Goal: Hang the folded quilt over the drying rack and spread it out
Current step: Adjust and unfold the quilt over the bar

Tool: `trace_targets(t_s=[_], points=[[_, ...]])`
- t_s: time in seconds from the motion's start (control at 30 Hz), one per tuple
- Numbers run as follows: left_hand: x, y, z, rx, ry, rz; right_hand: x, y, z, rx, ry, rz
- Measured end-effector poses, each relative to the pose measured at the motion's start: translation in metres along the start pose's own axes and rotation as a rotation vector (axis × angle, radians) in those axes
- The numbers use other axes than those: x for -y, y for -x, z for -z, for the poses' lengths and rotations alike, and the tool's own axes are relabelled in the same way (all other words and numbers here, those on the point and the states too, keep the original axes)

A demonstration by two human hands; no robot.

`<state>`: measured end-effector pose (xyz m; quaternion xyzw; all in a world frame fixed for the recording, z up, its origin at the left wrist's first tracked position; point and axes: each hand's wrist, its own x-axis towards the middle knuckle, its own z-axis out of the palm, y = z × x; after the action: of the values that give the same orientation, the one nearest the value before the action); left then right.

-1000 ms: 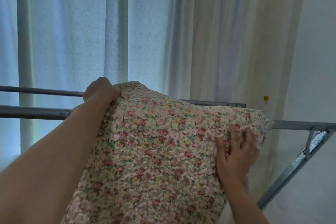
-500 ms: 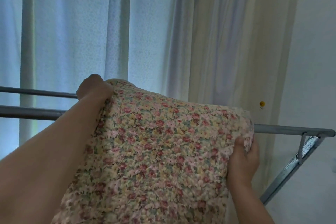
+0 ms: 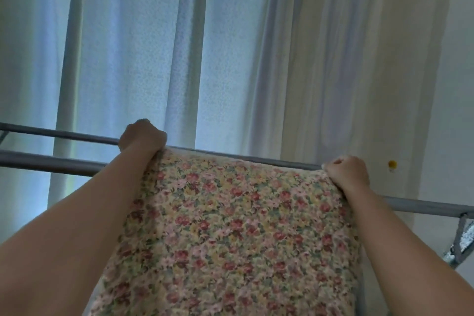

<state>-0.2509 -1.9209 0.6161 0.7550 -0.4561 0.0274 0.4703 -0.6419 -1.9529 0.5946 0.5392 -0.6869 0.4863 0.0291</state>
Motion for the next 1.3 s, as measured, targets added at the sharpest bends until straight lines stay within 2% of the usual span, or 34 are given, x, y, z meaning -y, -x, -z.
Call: trace_targets(t_s=[0.07, 0.13, 0.33, 0.47, 0.6, 0.7, 0.83, 0.93, 1.03, 1.1, 1.17, 1.2, 1.23, 1.3], points=[[-0.003, 0.008, -0.004, 0.02, -0.197, 0.01, -0.003, 0.006, -0.004, 0.057, 0.105, 0.029], [-0.004, 0.011, -0.008, -0.042, -0.304, -0.029, -0.002, 0.014, -0.005, -0.018, 0.157, 0.097], [-0.002, 0.015, -0.01, -0.155, -0.264, -0.223, -0.006, 0.03, -0.004, -0.124, 0.069, 0.374], [-0.001, 0.02, -0.008, -0.19, -0.285, -0.245, -0.011, 0.05, -0.004, -0.203, -0.015, 0.663], [0.0, 0.024, -0.007, -0.174, -0.273, -0.25, -0.017, 0.068, -0.008, -0.141, 0.105, 0.917], [-0.001, 0.027, -0.007, -0.165, -0.269, -0.256, -0.017, 0.074, -0.015, -0.116, 0.263, 0.944], [0.003, 0.033, -0.002, -0.14, -0.247, -0.32, -0.012, 0.073, -0.012, -0.091, 0.279, 0.929], [0.016, 0.052, 0.0, -0.156, -0.163, -0.458, -0.012, 0.071, -0.01, -0.076, 0.269, 0.919], [0.038, 0.078, -0.002, -0.26, -0.024, -0.67, -0.012, 0.068, -0.009, -0.073, 0.241, 0.895], [0.054, 0.095, -0.004, -0.315, 0.021, -0.749, -0.012, 0.068, -0.009, -0.075, 0.226, 0.898], [0.073, 0.108, -0.009, -0.423, 0.049, -0.707, -0.012, 0.068, -0.01, -0.08, 0.219, 0.909], [0.081, 0.115, -0.013, -0.477, 0.075, -0.628, -0.011, 0.068, -0.01, -0.085, 0.213, 0.912], [0.089, 0.122, -0.017, -0.505, 0.133, -0.508, -0.012, 0.067, -0.011, -0.091, 0.209, 0.912], [0.099, 0.134, -0.025, -0.441, 0.322, -0.206, -0.013, 0.067, -0.011, -0.107, 0.209, 0.911]])
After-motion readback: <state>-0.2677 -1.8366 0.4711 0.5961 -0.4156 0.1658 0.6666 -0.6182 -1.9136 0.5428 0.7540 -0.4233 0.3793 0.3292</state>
